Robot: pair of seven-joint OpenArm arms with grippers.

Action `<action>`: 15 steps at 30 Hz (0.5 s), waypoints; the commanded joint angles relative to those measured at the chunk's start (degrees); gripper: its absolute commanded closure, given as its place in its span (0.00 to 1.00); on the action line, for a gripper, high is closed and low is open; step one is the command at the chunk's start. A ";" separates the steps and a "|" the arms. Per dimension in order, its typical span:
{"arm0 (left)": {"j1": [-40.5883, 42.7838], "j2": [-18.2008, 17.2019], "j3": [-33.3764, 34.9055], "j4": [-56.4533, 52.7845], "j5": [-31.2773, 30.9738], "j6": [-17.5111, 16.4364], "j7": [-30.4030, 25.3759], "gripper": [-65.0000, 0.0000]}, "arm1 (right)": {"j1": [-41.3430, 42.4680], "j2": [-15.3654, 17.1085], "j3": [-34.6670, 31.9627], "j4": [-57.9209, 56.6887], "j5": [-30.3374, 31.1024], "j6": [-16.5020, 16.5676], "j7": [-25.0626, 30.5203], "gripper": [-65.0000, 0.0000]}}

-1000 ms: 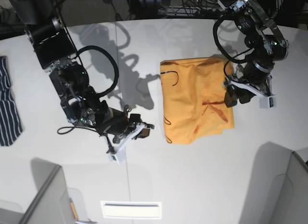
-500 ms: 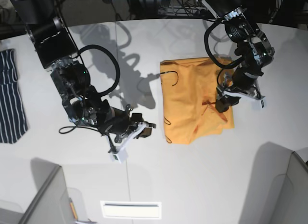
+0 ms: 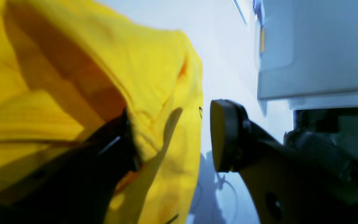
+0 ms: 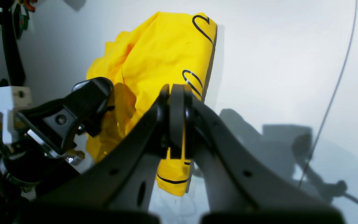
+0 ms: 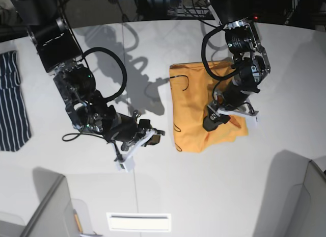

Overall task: Fold the T-shirt properly
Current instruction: 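Grasp the folded shirt edge with the left gripper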

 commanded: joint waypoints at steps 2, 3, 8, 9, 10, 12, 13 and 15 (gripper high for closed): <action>-0.93 -0.16 0.13 1.37 -2.28 0.76 -1.11 0.58 | 1.29 0.09 0.29 1.02 0.44 0.59 0.92 1.00; -1.01 -0.25 0.13 1.72 -2.28 0.94 -1.11 0.65 | 1.29 0.09 0.29 1.02 0.44 0.59 0.92 1.00; -0.22 -0.34 0.13 5.42 -2.28 4.72 -0.76 1.00 | 1.37 0.36 0.29 0.94 0.44 0.59 0.92 1.00; -0.22 -0.43 0.13 5.77 -2.28 5.24 -0.67 1.00 | 1.37 0.36 0.29 0.94 0.44 0.59 0.92 1.00; -0.22 -0.95 0.39 6.03 -2.19 5.60 -0.67 1.00 | 1.37 0.27 0.29 0.94 0.44 0.59 0.92 1.00; -0.66 -2.54 0.65 6.03 -2.28 5.68 -0.58 1.00 | 1.37 0.27 0.29 0.94 0.44 0.59 0.92 1.00; -0.75 -3.06 0.65 5.94 -2.19 5.68 -0.58 1.00 | 1.37 0.27 0.29 0.94 0.44 0.59 0.92 1.00; -0.93 -4.73 0.65 5.86 -2.19 5.95 -0.58 1.00 | 1.37 0.27 0.29 0.94 0.44 0.59 0.92 1.00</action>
